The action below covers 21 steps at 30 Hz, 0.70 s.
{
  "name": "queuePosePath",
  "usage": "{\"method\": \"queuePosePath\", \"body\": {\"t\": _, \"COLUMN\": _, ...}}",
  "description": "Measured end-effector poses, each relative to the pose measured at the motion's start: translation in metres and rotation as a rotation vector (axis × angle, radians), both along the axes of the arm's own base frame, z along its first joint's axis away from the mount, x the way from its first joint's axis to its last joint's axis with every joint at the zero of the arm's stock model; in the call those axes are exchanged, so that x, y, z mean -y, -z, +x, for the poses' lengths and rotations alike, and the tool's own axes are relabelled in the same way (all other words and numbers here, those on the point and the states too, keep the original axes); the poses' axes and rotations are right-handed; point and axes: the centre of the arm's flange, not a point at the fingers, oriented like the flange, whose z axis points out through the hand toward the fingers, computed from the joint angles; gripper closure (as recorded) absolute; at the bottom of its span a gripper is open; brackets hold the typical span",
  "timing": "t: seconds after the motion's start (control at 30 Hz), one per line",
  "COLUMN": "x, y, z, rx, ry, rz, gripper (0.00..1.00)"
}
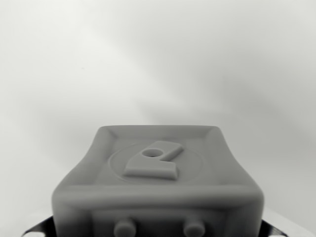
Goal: Destack cube
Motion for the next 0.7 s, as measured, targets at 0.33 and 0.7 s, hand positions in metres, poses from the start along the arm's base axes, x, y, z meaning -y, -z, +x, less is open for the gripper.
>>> {"method": "queuePosePath", "body": {"t": 0.33, "x": 0.0, "y": 0.025, "z": 0.0, "rx": 0.0, "ry": -0.001, "rz": 0.0, "gripper": 1.0}}
{"method": "queuePosePath", "body": {"t": 0.7, "x": 0.0, "y": 0.046, "z": 0.0, "rx": 0.001, "ry": -0.001, "rz": 0.0, "gripper": 1.0}}
